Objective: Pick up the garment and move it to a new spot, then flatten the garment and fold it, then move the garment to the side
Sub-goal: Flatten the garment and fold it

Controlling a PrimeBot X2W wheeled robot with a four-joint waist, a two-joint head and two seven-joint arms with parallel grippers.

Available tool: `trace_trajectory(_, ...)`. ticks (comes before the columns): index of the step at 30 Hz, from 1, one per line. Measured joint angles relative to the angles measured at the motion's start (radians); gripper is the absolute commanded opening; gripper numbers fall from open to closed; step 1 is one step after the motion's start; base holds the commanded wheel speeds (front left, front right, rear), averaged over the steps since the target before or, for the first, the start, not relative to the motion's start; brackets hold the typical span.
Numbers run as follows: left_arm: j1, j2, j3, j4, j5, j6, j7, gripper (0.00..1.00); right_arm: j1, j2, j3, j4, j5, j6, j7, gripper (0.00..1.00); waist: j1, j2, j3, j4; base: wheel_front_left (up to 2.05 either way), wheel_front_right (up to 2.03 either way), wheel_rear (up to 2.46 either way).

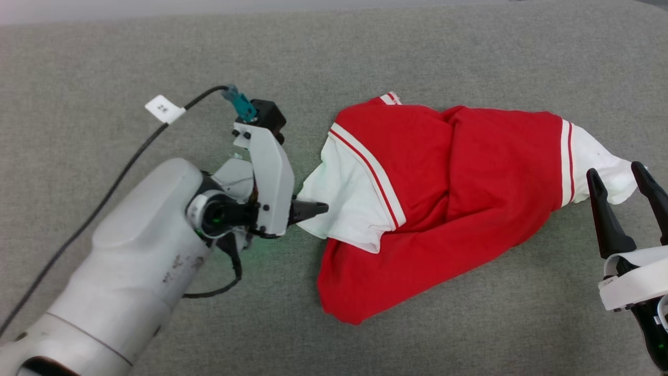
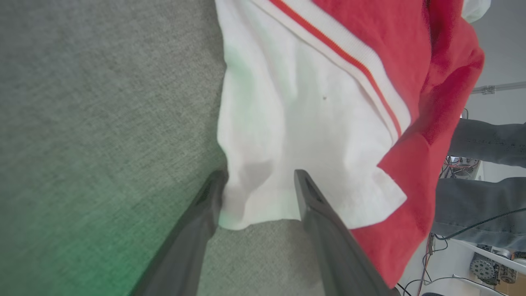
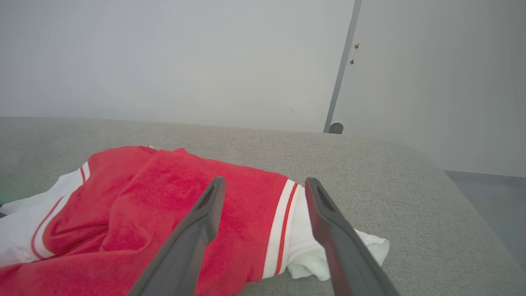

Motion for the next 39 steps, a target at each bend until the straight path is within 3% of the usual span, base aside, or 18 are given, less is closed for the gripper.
trace_trajectory(1,0.000,-0.005,0.000,0.007,-0.005,0.000,-0.009,0.01,0.000,0.000,0.000,0.000,-0.002,0.000,0.000,1.00,0.0000,0.0000,0.001,0.002,0.00,0.00,0.00)
trace_trajectory(7,-0.013,0.011,-0.013,0.026,-0.018,0.000,-0.046,0.00,0.001,-0.003,-0.020,-0.002,-0.003,0.000,0.006,1.00,0.0000,0.0000,-0.008,0.031,0.00,0.00,0.00)
trace_trajectory(18,-0.037,0.169,0.008,0.110,-0.026,0.000,-0.080,0.00,0.036,-0.013,-0.044,-0.027,-0.006,0.000,0.039,1.00,0.0000,0.0000,-0.055,0.104,0.00,0.00,0.00)
trace_trajectory(27,-0.041,0.177,-0.016,0.173,0.026,0.000,-0.158,0.00,0.050,-0.026,-0.054,-0.045,0.005,0.000,0.069,1.00,0.0000,0.0000,-0.066,0.134,0.00,0.00,0.00)
trace_trajectory(28,-0.040,0.169,-0.014,0.170,0.017,0.000,-0.168,0.07,0.051,-0.026,-0.054,-0.046,0.009,0.000,0.074,1.00,0.0000,0.0000,-0.065,0.136,0.00,0.00,0.00)
trace_trajectory(30,-0.040,0.158,-0.013,0.153,0.015,0.000,-0.209,0.83,0.058,-0.027,-0.051,-0.047,0.015,0.000,0.088,1.00,0.0000,0.0000,-0.065,0.140,0.00,0.00,0.00)
trace_trajectory(31,-0.039,0.159,-0.014,0.141,0.015,0.000,-0.229,1.00,0.061,-0.027,-0.048,-0.047,0.020,0.000,0.096,1.00,0.0000,0.0000,-0.065,0.143,0.00,0.00,0.00)
trace_trajectory(35,-0.019,0.175,-0.024,0.079,0.038,0.000,-0.365,1.00,0.057,-0.056,-0.030,-0.038,0.030,0.000,0.144,1.00,-0.0001,0.0000,-0.067,0.159,0.00,0.00,0.00)
trace_trajectory(39,0.022,0.202,-0.011,0.015,0.094,0.000,-0.599,1.00,0.013,-0.112,0.007,-0.021,0.051,0.000,0.214,1.00,0.0000,0.0000,-0.068,0.182,0.00,0.00,0.00)
